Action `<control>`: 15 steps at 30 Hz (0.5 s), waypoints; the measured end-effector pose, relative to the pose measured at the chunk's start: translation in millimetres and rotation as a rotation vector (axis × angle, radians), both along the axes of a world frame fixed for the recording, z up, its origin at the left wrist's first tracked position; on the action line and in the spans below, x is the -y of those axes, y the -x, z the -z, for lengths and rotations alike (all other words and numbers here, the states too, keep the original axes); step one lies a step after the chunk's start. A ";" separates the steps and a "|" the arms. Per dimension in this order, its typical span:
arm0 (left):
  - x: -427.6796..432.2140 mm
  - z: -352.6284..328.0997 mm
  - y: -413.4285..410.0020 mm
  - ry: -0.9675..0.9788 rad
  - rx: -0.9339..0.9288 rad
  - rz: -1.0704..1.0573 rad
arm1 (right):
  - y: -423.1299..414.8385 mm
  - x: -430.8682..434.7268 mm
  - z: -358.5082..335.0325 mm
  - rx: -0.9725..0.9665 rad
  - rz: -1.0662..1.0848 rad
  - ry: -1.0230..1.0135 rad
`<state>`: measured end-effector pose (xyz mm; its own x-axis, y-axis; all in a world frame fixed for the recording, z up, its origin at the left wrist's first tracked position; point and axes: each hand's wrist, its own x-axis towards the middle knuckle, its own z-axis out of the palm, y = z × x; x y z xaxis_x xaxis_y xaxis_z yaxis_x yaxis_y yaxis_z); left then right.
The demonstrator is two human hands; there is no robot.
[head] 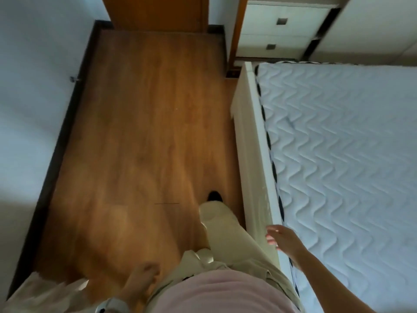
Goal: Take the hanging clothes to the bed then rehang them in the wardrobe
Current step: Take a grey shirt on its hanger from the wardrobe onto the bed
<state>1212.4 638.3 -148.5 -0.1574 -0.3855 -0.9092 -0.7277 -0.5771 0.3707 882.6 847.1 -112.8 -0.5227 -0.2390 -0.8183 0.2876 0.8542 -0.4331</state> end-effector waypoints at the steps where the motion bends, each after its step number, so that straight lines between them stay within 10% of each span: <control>1: -2.9 6.8 29.0 0.005 0.069 0.020 | 8.8 13.4 3.5 0.000 -0.067 -0.042; 15: 318.9 -52.7 302.4 0.230 -0.103 -0.137 | 253.5 304.2 -9.1 0.051 -0.152 -0.063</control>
